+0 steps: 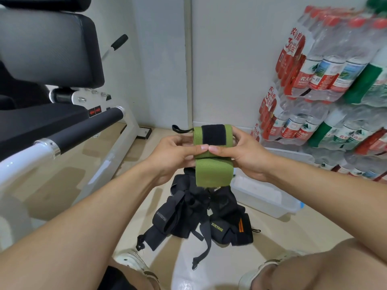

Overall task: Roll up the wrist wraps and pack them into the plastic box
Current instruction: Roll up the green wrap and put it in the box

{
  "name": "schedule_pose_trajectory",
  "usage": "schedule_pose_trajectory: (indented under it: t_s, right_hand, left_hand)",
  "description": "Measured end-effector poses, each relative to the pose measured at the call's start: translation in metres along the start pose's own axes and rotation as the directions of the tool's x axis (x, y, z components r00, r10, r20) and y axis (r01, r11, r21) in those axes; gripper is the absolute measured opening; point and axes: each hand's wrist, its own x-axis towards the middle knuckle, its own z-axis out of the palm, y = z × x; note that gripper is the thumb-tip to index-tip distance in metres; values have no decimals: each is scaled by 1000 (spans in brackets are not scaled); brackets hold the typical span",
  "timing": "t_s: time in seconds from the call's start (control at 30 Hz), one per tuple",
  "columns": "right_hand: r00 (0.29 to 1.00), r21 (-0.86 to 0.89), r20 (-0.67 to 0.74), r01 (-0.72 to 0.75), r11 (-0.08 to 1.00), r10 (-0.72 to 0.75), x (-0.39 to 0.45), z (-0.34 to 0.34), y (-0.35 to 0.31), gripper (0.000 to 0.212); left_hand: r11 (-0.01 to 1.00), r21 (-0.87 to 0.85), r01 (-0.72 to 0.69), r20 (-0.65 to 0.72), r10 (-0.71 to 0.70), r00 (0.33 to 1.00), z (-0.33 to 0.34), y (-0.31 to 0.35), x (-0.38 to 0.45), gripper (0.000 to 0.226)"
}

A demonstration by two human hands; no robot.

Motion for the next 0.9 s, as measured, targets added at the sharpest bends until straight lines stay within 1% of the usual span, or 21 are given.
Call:
schedule_pose_trajectory:
  t_s: [0.1,0.17,0.27,0.37,0.47,0.53,0.6,0.67,0.8,0.9]
  right_hand:
    - [998,-11,-43,52,999,-53,1,0,6,50]
    - [996,-24,-55,70,997,-71,3,-1,9,51]
    - [995,-68,-46,81,994,-84,4,-2,14,53]
    - [996,-82,-11,82,993,-83,5,0,16,55]
    - [999,-24,29,35,999,-35,5,0,11,57]
    - [998,29,66,-14,999,12,4,-2,5,50]
    - [995,60,81,-63,996,58,3,-2,-1,42]
    - [992,73,77,-106,992,101,2,-3,-4,44]
    - [982,96,97,-170,981,161,1,-5,-3,47]
    - [976,142,107,-203,969,189,1,-6,-1,41]
  left_hand:
    - [992,-98,83,29,-80,996,1,-1,-2,35]
    - [989,-81,124,67,-119,991,2,0,-3,33]
    - [984,-82,160,23,-159,987,4,-1,-1,40]
    - [978,-118,170,-18,-174,985,4,-2,1,29]
    - [973,-176,153,-39,-162,986,2,-2,4,24]
    - [972,-182,149,-31,-157,987,0,-1,4,22]
    - [972,-188,143,-24,-150,988,-2,-1,5,30]
    - [975,-181,130,-25,-136,990,-5,-2,7,37]
    - [982,-151,113,36,-109,993,-6,-2,7,38]
    - [979,-153,135,45,-129,991,-7,-4,6,44]
